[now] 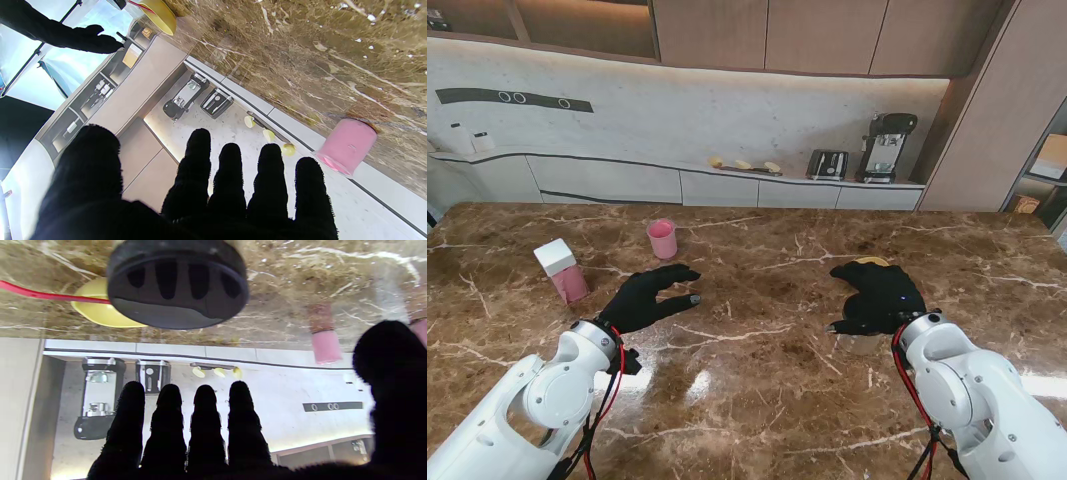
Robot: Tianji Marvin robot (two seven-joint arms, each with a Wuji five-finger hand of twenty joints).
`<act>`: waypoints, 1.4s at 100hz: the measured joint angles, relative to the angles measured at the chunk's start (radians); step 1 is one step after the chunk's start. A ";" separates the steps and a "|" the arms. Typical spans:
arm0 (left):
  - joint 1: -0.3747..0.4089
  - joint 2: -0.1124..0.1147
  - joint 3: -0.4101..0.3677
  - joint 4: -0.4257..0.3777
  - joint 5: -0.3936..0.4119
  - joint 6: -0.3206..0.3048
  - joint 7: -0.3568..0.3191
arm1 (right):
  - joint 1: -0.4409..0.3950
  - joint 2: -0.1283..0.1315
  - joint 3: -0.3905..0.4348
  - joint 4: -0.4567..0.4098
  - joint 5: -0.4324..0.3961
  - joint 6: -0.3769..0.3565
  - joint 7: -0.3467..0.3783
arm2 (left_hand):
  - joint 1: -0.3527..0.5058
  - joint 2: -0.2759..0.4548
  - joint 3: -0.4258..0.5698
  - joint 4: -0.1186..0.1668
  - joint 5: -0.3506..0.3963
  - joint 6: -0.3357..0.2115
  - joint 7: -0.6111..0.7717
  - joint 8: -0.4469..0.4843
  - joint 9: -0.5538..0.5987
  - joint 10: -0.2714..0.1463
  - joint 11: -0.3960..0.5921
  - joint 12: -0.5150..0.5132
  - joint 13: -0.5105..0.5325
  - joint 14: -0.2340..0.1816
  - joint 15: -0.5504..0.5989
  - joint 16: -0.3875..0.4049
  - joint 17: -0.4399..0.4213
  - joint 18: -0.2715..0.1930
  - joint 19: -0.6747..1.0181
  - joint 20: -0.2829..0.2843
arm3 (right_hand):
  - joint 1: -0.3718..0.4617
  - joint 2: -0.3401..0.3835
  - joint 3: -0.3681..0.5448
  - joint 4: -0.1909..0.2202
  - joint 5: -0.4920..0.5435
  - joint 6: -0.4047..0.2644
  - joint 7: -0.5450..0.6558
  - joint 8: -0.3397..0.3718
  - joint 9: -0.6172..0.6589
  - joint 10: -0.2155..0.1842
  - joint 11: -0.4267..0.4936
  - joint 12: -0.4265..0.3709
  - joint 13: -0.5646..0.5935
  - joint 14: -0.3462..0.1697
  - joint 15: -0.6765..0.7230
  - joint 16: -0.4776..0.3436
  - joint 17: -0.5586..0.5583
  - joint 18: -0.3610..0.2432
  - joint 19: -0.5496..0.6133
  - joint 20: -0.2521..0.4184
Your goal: Measure grain into the airtight container
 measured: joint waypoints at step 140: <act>0.007 0.000 -0.012 0.016 -0.010 -0.010 -0.005 | 0.110 0.025 -0.289 0.089 0.082 0.084 -0.009 | 0.000 0.001 0.000 0.000 0.000 0.000 0.000 0.000 0.000 0.000 0.000 0.000 0.000 0.000 0.000 0.000 0.000 0.011 0.000 0.000 | 0.324 -0.382 0.133 -0.224 0.149 -0.008 0.433 0.450 0.231 0.084 0.460 0.565 0.497 0.221 0.616 0.452 0.812 -0.016 0.732 0.036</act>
